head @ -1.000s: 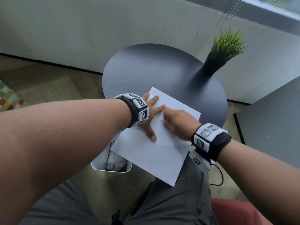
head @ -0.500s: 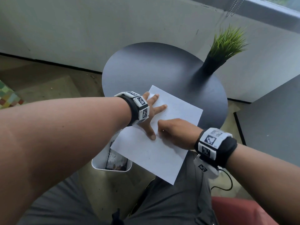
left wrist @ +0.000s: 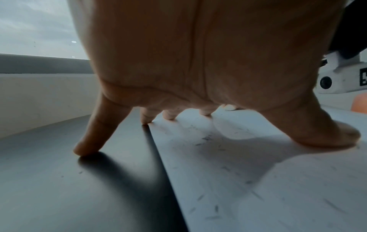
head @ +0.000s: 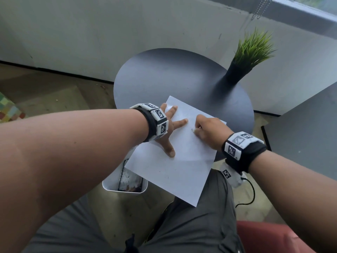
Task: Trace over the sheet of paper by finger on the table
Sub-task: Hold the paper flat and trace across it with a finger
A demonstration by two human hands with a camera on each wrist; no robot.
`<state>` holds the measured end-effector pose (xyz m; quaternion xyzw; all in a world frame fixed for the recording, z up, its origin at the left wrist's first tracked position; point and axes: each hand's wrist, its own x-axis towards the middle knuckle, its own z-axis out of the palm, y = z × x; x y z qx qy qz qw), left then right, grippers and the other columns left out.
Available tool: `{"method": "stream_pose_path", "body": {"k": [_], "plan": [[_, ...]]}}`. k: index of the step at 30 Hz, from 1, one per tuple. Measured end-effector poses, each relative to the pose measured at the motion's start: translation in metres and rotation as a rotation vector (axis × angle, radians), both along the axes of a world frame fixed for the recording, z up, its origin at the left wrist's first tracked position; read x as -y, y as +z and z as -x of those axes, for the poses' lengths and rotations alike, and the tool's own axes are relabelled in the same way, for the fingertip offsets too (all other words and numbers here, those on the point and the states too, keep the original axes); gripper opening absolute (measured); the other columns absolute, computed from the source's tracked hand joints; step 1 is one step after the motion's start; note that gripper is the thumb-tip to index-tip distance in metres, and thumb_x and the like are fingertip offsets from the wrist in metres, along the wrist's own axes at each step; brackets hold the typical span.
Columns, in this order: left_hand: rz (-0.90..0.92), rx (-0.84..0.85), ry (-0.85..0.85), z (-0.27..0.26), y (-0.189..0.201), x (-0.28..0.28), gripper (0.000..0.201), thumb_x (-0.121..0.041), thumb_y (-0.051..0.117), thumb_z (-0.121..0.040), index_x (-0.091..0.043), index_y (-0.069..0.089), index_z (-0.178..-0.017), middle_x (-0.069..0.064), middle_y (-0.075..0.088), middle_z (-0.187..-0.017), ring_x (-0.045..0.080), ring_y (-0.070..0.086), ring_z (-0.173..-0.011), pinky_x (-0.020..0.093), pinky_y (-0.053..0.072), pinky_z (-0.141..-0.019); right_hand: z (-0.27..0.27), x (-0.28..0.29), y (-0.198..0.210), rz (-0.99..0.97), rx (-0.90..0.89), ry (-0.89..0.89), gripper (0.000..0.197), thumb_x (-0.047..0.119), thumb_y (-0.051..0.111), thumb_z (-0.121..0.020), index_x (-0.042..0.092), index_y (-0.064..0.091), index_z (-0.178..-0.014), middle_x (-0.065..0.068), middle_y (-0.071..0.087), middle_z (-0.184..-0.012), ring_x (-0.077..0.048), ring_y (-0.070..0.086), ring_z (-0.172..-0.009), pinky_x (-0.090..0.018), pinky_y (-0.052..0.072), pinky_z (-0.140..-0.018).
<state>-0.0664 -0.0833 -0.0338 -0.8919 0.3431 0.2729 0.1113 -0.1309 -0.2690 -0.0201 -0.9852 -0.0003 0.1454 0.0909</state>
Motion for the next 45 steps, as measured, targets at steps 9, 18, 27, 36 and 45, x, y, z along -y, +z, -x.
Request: {"method": "stream_pose_path", "body": {"k": [9,18,27,36,45], "plan": [[0.009,-0.006,0.001,0.002,0.002,0.001,0.14,-0.088,0.071,-0.052,-0.052,-0.019,-0.152,0.006,-0.028,-0.165,0.042,-0.021,-0.151,0.071,0.013,-0.116,0.009,-0.011,0.0,-0.104,-0.04,0.121,0.01,0.026,0.055,-0.091,0.017,0.053,-0.096,0.001,0.057,-0.087,-0.027,0.057,-0.089,-0.032,0.042,-0.072],[0.003,0.007,-0.001,0.0,-0.001,0.002,0.141,-0.09,0.07,-0.049,-0.051,-0.019,-0.152,0.006,-0.029,-0.165,0.043,-0.022,-0.15,0.072,0.013,-0.116,0.037,-0.037,0.005,-0.058,-0.108,0.413,0.008,0.024,0.048,-0.094,0.016,0.047,-0.095,-0.007,0.059,-0.089,-0.03,0.053,-0.082,-0.039,0.044,-0.07],[-0.01,0.148,-0.138,-0.008,0.017,0.007,0.127,-0.087,0.068,-0.06,-0.036,0.008,-0.161,0.009,-0.023,-0.166,0.038,-0.022,-0.151,0.074,0.003,-0.115,-0.014,0.011,-0.01,-0.094,-0.016,-0.22,0.02,0.035,0.05,-0.094,0.016,0.047,-0.1,-0.009,0.059,-0.094,-0.032,0.057,-0.089,-0.04,0.049,-0.08],[0.085,0.037,-0.064,-0.005,-0.005,-0.003,0.134,-0.086,0.066,-0.062,-0.031,-0.005,-0.161,0.004,-0.013,-0.169,0.033,-0.008,-0.155,0.059,0.013,-0.122,-0.003,-0.014,-0.009,-0.076,0.038,0.091,0.016,0.029,0.047,-0.094,0.016,0.047,-0.103,-0.012,0.063,-0.098,-0.034,0.057,-0.089,-0.04,0.048,-0.077],[0.065,0.016,-0.039,-0.011,-0.008,0.002,0.139,-0.085,0.07,-0.058,-0.033,-0.008,-0.16,0.001,-0.018,-0.168,0.032,-0.013,-0.154,0.062,0.016,-0.12,-0.011,0.004,-0.003,-0.074,0.002,-0.11,0.014,0.029,0.049,-0.093,0.017,0.049,-0.101,-0.009,0.063,-0.098,-0.03,0.056,-0.09,-0.038,0.049,-0.078]]}}
